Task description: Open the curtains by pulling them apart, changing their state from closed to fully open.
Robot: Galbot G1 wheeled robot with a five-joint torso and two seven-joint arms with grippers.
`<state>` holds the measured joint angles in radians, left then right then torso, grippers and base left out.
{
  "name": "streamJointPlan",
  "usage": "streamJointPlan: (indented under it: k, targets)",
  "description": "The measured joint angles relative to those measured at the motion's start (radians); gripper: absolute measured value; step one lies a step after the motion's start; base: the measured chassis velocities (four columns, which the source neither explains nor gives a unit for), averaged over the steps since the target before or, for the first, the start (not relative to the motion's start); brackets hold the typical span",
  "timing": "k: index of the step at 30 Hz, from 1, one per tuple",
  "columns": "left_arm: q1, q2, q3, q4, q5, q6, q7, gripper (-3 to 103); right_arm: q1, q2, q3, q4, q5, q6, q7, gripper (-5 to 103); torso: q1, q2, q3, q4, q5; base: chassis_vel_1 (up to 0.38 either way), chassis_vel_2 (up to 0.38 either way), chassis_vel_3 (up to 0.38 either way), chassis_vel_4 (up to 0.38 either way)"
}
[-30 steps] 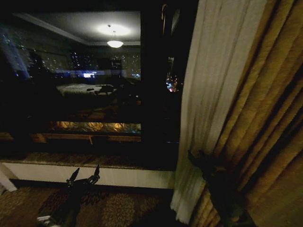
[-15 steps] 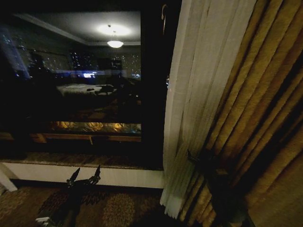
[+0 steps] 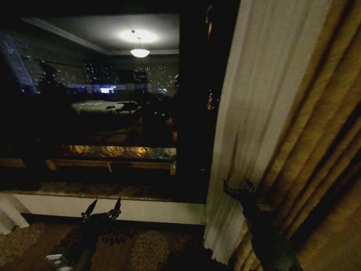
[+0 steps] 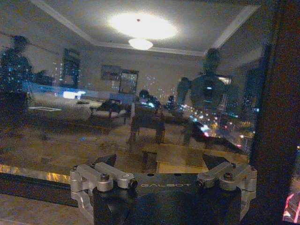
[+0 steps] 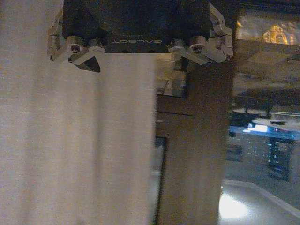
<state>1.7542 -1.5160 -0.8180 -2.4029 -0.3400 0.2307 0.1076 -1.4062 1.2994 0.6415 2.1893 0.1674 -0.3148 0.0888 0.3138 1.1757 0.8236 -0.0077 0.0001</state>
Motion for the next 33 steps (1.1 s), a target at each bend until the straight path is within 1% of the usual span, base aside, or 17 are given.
streamJointPlan:
  k: [5,8,11,13,18,22,26,31,33]
  targets:
    - [0.004,-0.005,0.002,-0.002,0.001,-0.002,0.002,100,-0.006,-0.006,-0.012,0.008,-0.001,-0.001,-0.007,100,0.0,0.0,0.0,0.0002,0.0002,0.302,0.307,-0.294,-0.316]
    - [0.007,-0.011,0.003,-0.002,0.002,-0.019,0.011,100,-0.012,-0.008,-0.023,0.011,-0.002,-0.002,-0.017,100,0.0,0.0,0.0,0.0001,-0.0002,0.322,0.34,-0.319,-0.346]
    - [0.01,-0.013,0.003,-0.003,0.002,-0.024,0.015,100,-0.01,-0.007,-0.029,0.009,-0.011,-0.003,-0.019,100,0.0,0.0,0.0,-0.0001,-0.0002,0.323,0.361,-0.355,-0.385]
    - [0.011,-0.015,0.003,-0.005,0.003,-0.025,0.017,100,-0.007,-0.006,-0.034,0.004,-0.02,-0.003,-0.021,100,0.0,0.0,0.0,0.0,0.0006,0.352,0.407,-0.361,-0.379]
    - [0.018,-0.018,0.002,-0.01,0.003,-0.027,0.018,100,-0.003,-0.006,-0.043,-0.002,-0.028,-0.003,-0.025,100,0.0,0.0,0.0,0.0001,-0.0003,0.374,0.336,-0.37,-0.346]
    - [0.024,-0.02,0.002,-0.014,0.004,-0.032,0.019,100,-0.001,-0.006,-0.043,-0.008,-0.034,-0.003,-0.03,100,0.0,0.0,0.0,-0.0001,0.0003,0.358,0.366,-0.377,-0.35]
    - [0.029,-0.024,0.003,-0.017,0.006,-0.038,0.02,100,0.0,-0.007,-0.041,-0.012,-0.041,0.001,-0.035,100,0.0,0.0,0.0,0.0,-0.0001,0.361,0.343,-0.367,-0.34]
    - [0.035,-0.031,0.006,-0.018,0.021,-0.048,0.024,100,0.0,-0.007,-0.04,-0.012,-0.043,0.004,-0.035,100,0.0,0.0,0.0,0.0001,0.0005,0.338,0.369,-0.33,-0.384]
    - [0.041,-0.037,0.008,-0.02,0.025,-0.054,0.034,100,0.0,-0.007,-0.039,-0.012,-0.043,0.007,-0.036,100,0.0,0.0,0.0,-0.0001,-0.0002,0.255,0.377,-0.272,-0.402]
